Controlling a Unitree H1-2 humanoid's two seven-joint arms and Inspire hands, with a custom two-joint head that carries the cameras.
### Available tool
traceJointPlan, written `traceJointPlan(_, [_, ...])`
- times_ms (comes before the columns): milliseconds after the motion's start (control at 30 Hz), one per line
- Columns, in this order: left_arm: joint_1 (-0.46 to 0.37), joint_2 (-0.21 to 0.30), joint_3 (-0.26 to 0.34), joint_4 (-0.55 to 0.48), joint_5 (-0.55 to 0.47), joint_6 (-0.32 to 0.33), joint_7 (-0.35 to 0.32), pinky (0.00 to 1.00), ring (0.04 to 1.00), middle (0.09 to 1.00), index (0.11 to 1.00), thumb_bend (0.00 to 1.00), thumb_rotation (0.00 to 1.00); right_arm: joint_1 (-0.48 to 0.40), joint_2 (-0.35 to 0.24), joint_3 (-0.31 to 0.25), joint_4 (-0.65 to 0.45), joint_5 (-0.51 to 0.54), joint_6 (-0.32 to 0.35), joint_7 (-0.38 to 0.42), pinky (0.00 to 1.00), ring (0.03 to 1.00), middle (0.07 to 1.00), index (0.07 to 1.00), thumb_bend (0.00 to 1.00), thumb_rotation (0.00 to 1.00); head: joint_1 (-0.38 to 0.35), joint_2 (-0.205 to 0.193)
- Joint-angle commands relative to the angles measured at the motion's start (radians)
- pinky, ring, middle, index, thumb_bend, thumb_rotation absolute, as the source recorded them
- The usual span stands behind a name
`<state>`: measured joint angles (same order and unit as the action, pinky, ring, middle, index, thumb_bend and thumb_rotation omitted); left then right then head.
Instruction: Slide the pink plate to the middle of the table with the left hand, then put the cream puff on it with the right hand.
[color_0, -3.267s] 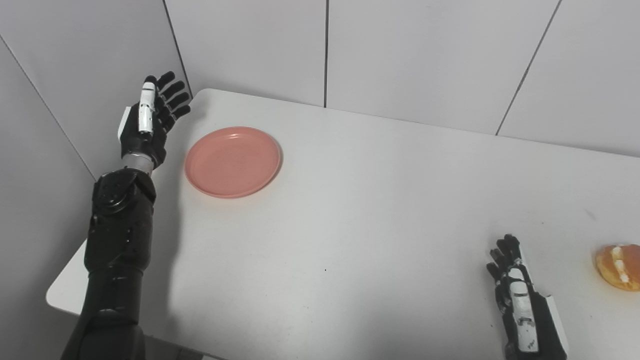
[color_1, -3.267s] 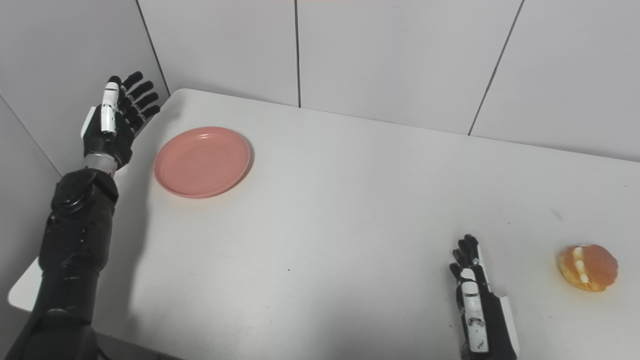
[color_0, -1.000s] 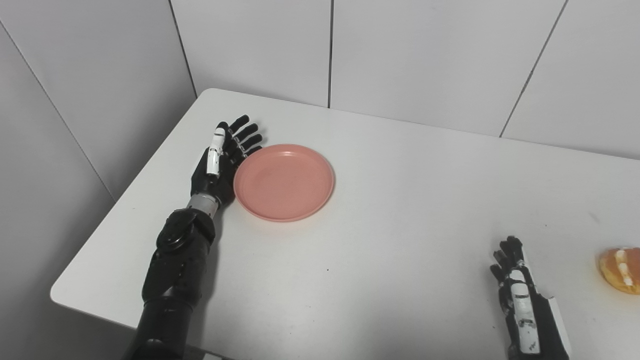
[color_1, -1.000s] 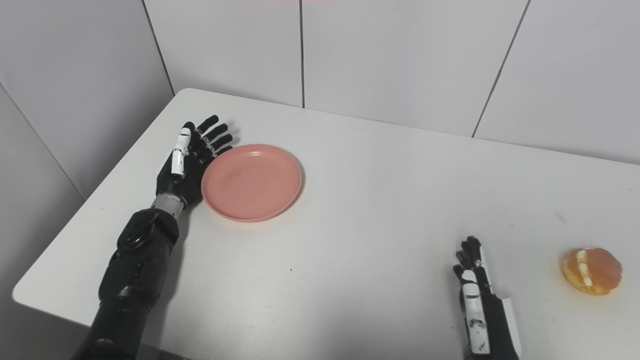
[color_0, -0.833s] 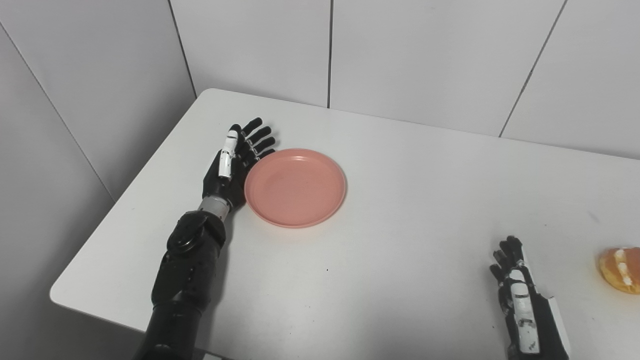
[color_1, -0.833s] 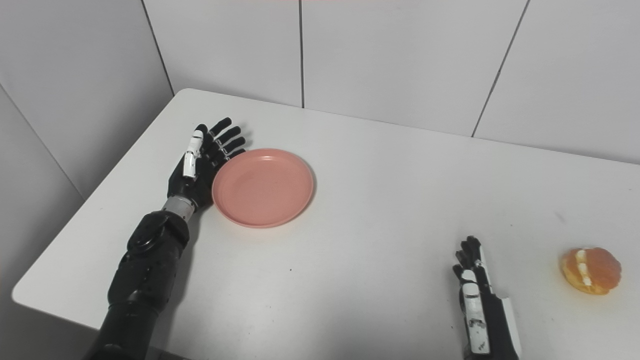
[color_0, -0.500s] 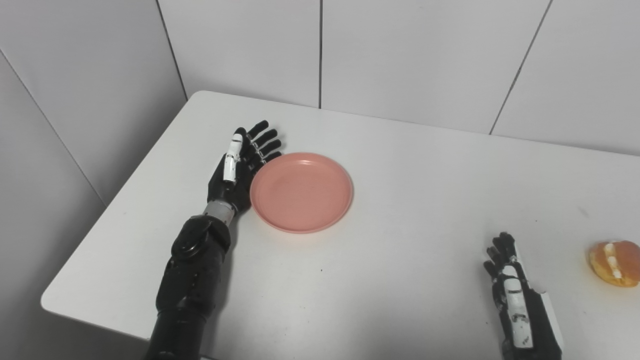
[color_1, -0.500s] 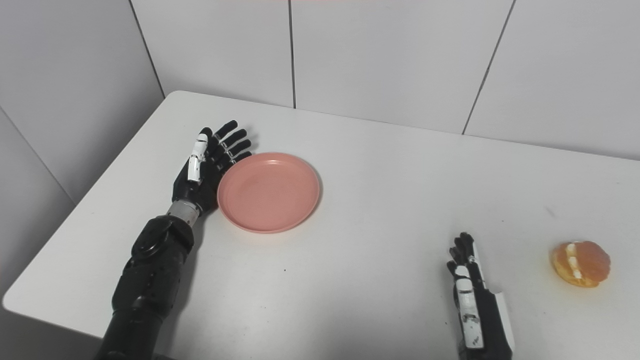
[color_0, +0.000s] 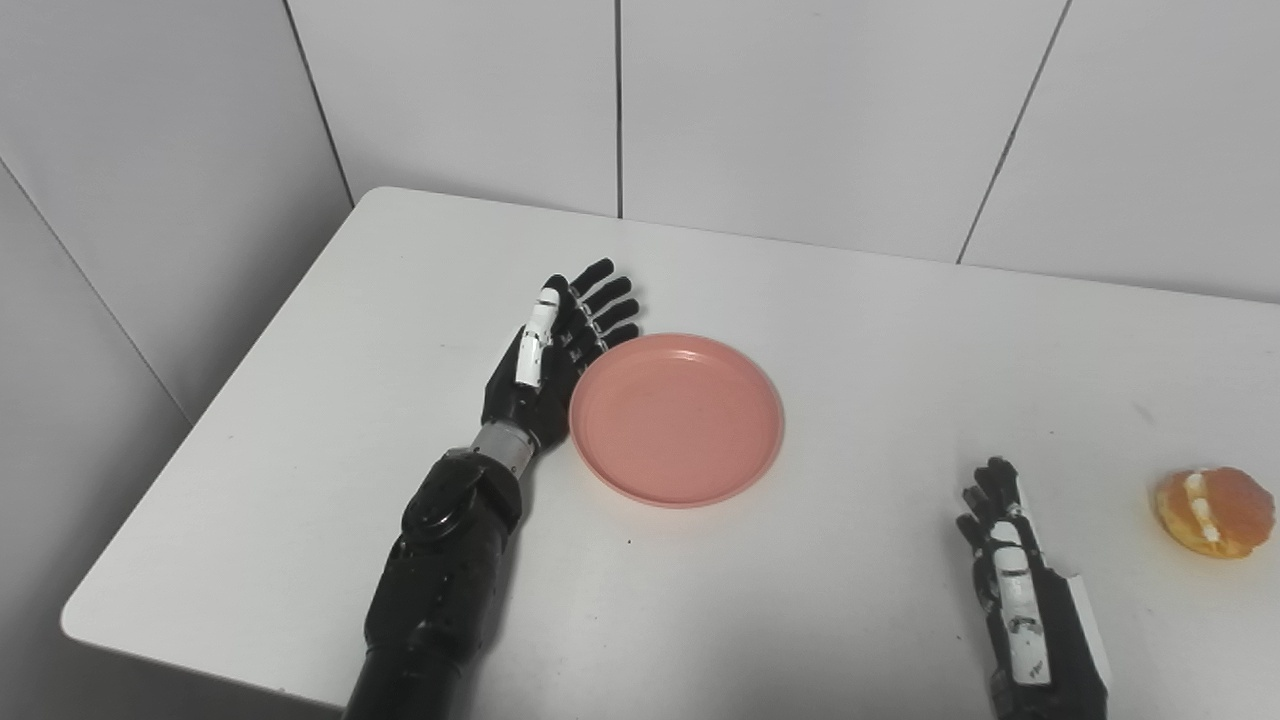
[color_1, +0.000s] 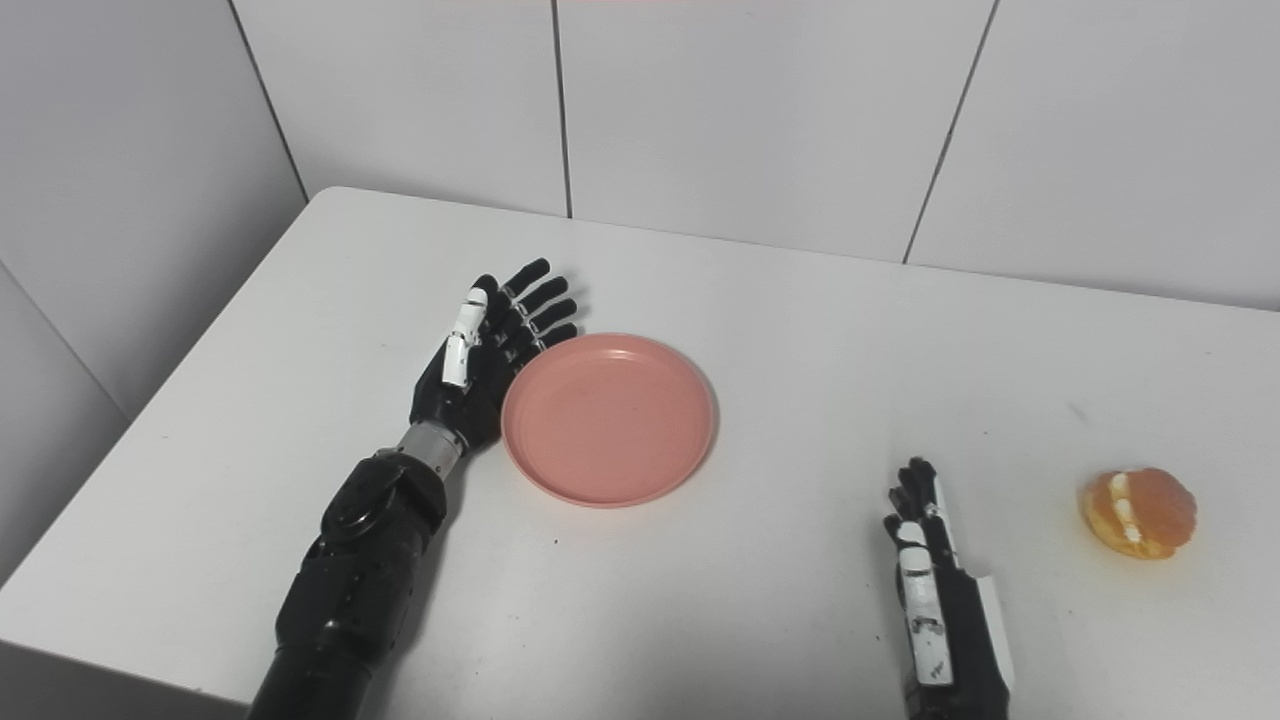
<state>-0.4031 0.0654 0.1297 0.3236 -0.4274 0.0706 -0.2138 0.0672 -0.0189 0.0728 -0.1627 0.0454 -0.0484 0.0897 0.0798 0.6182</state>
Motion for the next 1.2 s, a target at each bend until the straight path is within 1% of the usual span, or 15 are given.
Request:
traceJointPlan(0, [0.025,-0.018,-0.024,0.009,0.022,0.054,0.003,0.84,0.853,0.864,0.851,0.36,1.00,0.013,0.018,0.011,-0.006,-0.003,0.013,-0.004,1.00,0.999,1.000,1.000,0.24,1.00,-0.015,0.002])
traceJointPlan(233, [0.034,-0.049,-0.080,-0.019,0.052,0.062,0.006,0.85,0.863,0.872,0.864,0.37,1.00,0.014,0.038,0.021,-0.010,-0.017,0.015,-0.017,1.00,0.995,1.000,1.000,0.24,1.00,-0.062,0.011])
traceJointPlan(367, [0.041,-0.073,-0.117,-0.041,0.068,0.080,-0.003,0.86,0.870,0.878,0.874,0.38,1.00,0.014,0.047,0.025,-0.019,-0.041,0.029,-0.031,1.00,0.995,1.000,1.000,0.25,1.00,-0.094,0.019])
traceJointPlan(533, [0.055,-0.089,-0.140,-0.068,0.067,0.108,-0.012,0.86,0.872,0.880,0.873,0.37,1.00,0.014,0.057,0.032,-0.022,-0.062,0.027,-0.047,1.00,0.989,1.000,1.000,0.27,1.00,-0.118,0.024])
traceJointPlan(600, [0.062,-0.090,-0.148,-0.078,0.067,0.117,-0.017,0.86,0.875,0.881,0.870,0.36,1.00,0.014,0.060,0.035,-0.025,-0.068,0.032,-0.051,0.99,0.990,1.000,1.000,0.27,1.00,-0.136,0.027])
traceJointPlan(833, [0.074,-0.082,-0.158,-0.090,0.075,0.129,-0.018,0.87,0.872,0.878,0.871,0.36,1.00,0.009,0.059,0.041,-0.010,-0.075,0.021,-0.057,1.00,0.995,1.000,1.000,0.31,1.00,-0.149,0.029])
traceJointPlan(967, [0.072,-0.074,-0.157,-0.079,0.080,0.114,-0.023,0.88,0.875,0.878,0.873,0.36,1.00,0.007,0.064,0.041,-0.008,-0.073,0.020,-0.061,0.99,0.995,1.000,1.000,0.31,1.00,-0.153,0.030])
traceJointPlan(1167, [0.069,-0.063,-0.153,-0.079,0.094,0.103,-0.017,0.88,0.878,0.888,0.881,0.36,1.00,0.004,0.065,0.041,0.003,-0.085,0.010,-0.067,1.00,0.996,1.000,1.000,0.32,1.00,-0.179,0.031])
